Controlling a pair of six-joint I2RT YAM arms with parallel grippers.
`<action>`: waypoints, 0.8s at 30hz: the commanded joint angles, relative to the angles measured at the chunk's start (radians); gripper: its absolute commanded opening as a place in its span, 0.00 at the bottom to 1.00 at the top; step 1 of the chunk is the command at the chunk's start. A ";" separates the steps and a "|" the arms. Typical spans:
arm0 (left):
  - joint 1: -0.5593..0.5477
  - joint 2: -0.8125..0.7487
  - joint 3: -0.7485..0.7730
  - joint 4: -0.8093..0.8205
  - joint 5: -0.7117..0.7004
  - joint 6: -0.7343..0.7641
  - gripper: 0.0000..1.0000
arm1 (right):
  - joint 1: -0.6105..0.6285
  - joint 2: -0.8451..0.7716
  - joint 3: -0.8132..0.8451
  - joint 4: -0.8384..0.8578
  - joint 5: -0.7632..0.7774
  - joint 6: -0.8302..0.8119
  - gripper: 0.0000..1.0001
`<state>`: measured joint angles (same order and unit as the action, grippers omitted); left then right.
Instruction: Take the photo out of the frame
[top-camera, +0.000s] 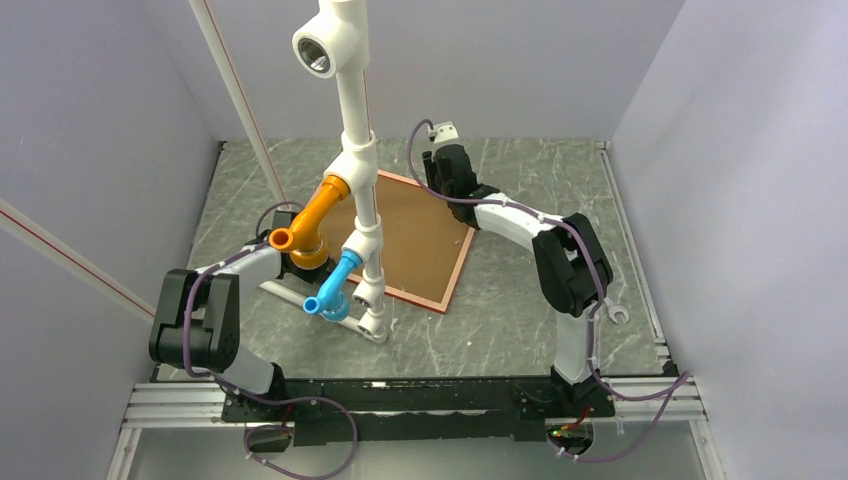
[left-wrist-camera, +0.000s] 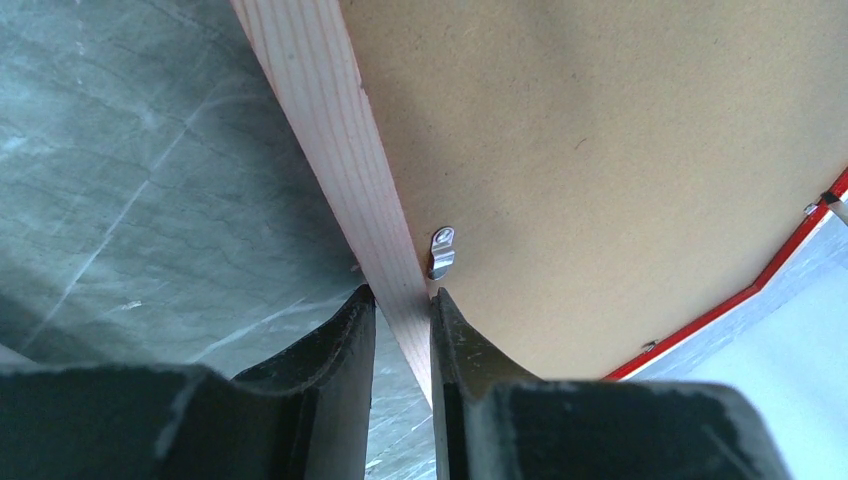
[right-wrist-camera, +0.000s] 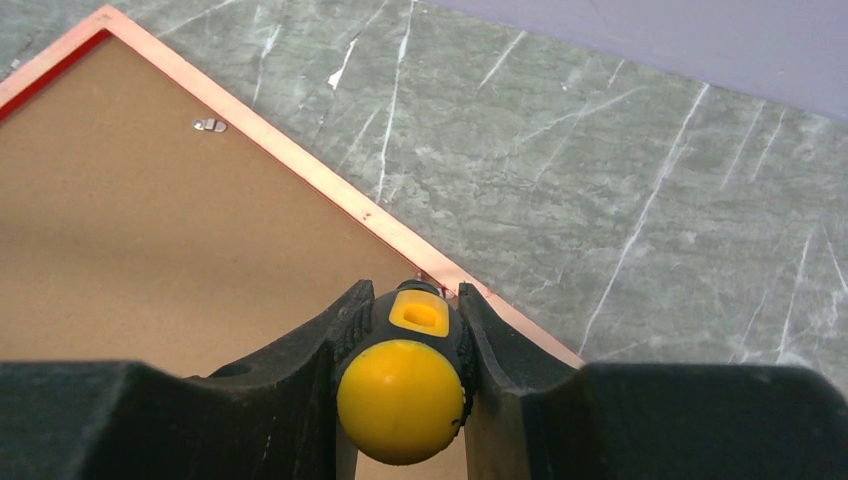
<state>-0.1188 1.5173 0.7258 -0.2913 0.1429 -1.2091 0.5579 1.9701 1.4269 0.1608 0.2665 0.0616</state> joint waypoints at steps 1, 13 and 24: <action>0.002 0.042 -0.028 0.011 -0.034 0.003 0.21 | -0.001 0.010 0.037 0.057 0.049 -0.015 0.00; 0.004 0.038 -0.033 0.010 -0.034 -0.002 0.21 | -0.003 0.041 0.071 0.029 0.119 -0.027 0.00; 0.017 0.040 -0.029 0.013 -0.025 -0.002 0.20 | -0.002 0.003 0.055 -0.097 0.245 -0.003 0.00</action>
<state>-0.1097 1.5234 0.7231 -0.2745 0.1631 -1.2179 0.5674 2.0037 1.4673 0.1417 0.4026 0.0692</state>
